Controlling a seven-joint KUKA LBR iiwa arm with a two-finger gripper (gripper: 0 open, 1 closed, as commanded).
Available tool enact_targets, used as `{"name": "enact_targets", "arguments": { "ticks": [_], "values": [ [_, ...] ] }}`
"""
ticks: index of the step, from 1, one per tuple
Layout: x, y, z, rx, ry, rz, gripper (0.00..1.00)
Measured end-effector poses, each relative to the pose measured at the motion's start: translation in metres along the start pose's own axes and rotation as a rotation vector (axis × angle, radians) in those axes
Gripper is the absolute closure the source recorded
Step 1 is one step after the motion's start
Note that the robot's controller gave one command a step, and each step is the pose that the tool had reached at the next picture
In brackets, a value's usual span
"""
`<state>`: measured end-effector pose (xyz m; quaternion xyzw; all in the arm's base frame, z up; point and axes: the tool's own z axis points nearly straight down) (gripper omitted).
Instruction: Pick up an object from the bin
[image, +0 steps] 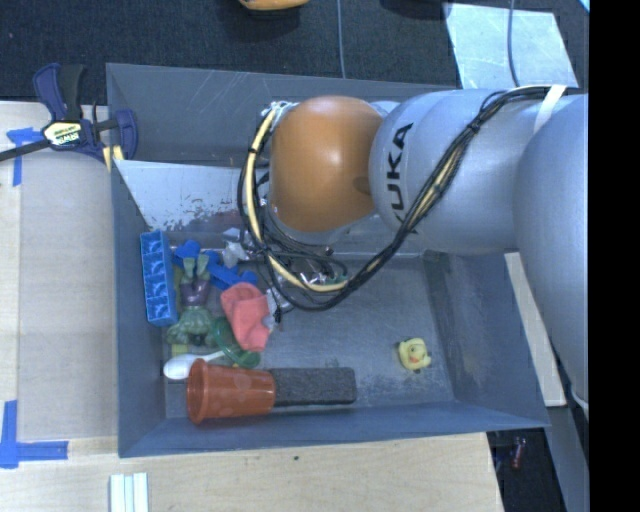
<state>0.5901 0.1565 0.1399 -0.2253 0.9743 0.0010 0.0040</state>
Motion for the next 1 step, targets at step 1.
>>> {"name": "enact_targets", "arguments": {
  "ticks": [1],
  "values": [
    [0.068,0.0078,0.0433,0.002,-0.005,-0.127,0.0]
  ]
}}
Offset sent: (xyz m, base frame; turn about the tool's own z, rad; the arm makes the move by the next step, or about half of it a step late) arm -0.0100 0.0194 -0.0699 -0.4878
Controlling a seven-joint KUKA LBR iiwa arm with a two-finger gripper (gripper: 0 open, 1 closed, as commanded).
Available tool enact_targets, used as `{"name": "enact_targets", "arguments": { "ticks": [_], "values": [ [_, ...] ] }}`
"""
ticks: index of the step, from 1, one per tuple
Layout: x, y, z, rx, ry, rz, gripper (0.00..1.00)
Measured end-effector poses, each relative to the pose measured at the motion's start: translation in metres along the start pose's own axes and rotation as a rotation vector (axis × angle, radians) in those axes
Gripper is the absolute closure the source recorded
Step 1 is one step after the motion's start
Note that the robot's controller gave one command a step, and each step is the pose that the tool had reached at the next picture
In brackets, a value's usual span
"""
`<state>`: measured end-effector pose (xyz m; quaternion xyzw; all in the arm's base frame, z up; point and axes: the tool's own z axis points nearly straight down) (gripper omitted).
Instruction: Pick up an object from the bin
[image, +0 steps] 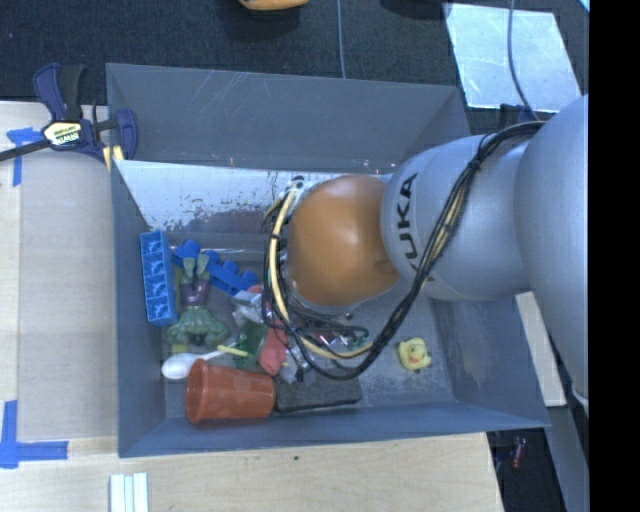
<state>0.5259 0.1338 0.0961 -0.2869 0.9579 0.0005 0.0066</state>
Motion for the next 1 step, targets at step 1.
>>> {"name": "enact_targets", "arguments": {
  "ticks": [1],
  "values": [
    [-0.07,0.0037,0.0241,0.002,-0.007,-0.356,1.0]
  ]
}}
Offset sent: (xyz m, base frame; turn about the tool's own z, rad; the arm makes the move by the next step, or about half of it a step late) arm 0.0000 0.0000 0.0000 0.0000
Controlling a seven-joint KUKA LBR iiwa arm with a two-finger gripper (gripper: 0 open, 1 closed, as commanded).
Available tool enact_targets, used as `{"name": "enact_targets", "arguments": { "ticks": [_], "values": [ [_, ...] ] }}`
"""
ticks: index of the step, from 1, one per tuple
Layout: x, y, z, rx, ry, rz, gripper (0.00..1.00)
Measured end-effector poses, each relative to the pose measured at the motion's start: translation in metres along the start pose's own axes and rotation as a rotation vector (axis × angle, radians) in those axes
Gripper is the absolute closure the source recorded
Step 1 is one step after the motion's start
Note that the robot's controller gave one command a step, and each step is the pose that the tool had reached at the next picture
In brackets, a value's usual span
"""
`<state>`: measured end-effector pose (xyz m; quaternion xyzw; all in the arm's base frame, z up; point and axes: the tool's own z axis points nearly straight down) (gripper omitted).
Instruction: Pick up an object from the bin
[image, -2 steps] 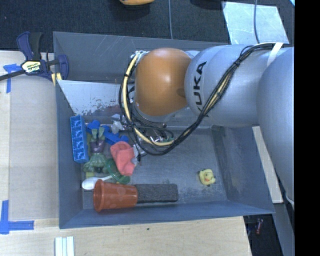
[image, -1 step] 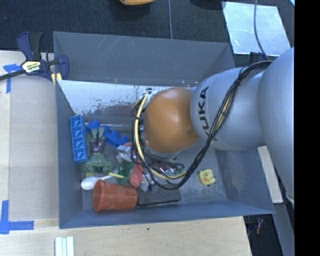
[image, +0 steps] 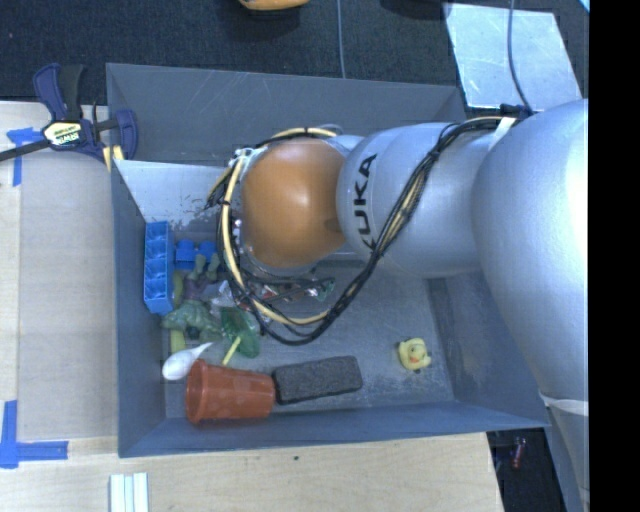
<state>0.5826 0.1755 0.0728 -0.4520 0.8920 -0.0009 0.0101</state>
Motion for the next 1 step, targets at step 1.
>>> {"name": "enact_targets", "arguments": {
  "ticks": [1],
  "values": [
    [0.0,0.0,-0.0001,0.0,0.0,0.001,1.0]
  ]
}}
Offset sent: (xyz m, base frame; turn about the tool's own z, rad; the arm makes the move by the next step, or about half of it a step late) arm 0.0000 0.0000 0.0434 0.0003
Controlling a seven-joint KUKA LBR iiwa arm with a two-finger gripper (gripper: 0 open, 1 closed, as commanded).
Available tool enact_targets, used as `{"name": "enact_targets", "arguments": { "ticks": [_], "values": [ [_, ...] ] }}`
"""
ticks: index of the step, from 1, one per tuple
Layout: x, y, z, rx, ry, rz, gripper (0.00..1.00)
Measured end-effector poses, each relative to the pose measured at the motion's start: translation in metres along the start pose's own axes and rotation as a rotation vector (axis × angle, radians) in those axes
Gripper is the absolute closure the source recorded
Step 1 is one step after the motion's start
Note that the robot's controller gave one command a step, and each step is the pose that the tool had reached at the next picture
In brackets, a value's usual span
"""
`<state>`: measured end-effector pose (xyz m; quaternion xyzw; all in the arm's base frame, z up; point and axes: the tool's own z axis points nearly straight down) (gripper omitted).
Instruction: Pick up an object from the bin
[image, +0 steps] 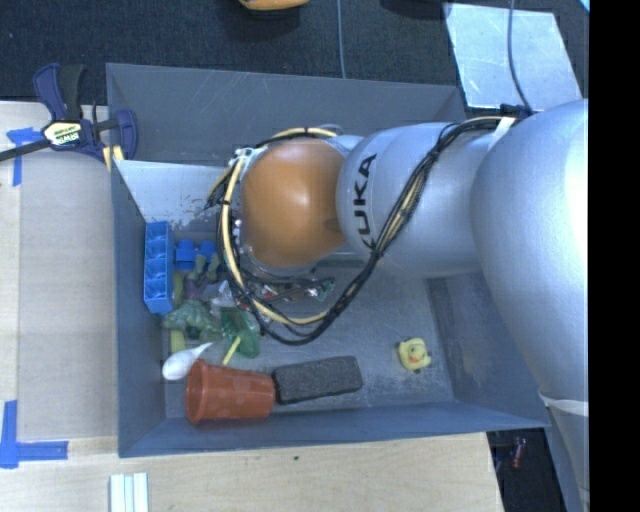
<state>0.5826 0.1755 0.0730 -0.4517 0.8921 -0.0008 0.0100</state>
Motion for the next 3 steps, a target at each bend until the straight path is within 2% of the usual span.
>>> {"name": "enact_targets", "arguments": {
  "ticks": [1,2,3],
  "values": [
    [0.001,0.001,-0.021,-0.003,0.002,0.002,1.0],
    [0.0,0.001,-0.07,-0.005,0.003,0.003,1.0],
    [-0.001,0.0,-0.105,-0.005,0.002,0.005,1.0]
  ]
}}
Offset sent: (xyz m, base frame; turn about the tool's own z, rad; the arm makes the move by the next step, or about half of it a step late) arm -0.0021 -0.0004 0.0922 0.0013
